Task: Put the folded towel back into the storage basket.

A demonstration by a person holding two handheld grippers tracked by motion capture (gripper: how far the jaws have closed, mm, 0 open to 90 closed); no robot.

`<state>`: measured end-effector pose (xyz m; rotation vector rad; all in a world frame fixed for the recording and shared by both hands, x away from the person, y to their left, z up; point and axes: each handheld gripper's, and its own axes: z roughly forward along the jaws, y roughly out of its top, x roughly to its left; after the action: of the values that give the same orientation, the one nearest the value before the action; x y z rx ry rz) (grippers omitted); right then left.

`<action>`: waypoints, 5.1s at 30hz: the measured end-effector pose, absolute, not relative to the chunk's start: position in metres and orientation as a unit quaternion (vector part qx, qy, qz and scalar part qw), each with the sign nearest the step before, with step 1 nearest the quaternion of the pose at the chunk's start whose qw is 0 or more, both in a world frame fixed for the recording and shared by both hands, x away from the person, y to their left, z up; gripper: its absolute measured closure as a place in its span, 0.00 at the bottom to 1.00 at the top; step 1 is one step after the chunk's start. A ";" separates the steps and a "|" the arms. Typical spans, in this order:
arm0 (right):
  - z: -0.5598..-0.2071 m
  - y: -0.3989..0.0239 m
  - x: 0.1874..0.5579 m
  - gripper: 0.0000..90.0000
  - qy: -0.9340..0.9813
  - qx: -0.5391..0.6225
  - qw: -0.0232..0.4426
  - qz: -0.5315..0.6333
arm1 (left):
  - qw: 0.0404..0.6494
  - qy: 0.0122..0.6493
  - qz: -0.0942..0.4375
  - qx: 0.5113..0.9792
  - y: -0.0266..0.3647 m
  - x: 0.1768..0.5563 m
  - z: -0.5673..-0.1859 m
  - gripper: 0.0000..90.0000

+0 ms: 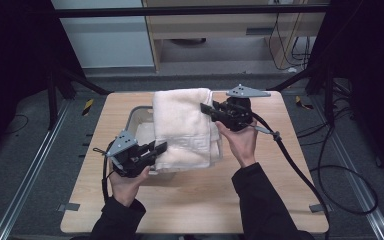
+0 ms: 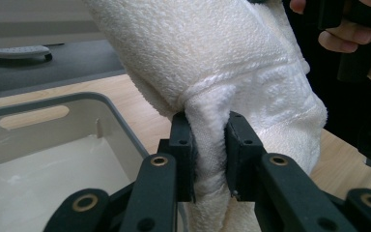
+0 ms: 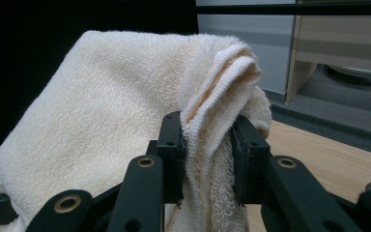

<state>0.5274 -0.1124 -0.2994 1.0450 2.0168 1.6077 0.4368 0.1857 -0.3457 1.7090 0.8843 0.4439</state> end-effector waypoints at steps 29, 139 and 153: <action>-0.293 -0.033 0.552 0.77 0.724 0.351 0.170 0.569 | 0.536 0.422 0.221 0.697 0.249 0.439 -0.340 0.83; -0.430 0.025 0.601 0.75 0.747 0.434 0.164 0.476 | 0.387 0.501 0.206 0.746 0.270 0.505 -0.432 0.82; -0.436 0.026 0.599 0.72 0.756 0.426 0.182 0.462 | 0.375 0.510 0.214 0.744 0.269 0.508 -0.435 0.71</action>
<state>0.5985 0.0261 -0.4362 1.2040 2.1344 1.3046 0.5077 0.2694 -0.4345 1.9032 1.3047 0.5487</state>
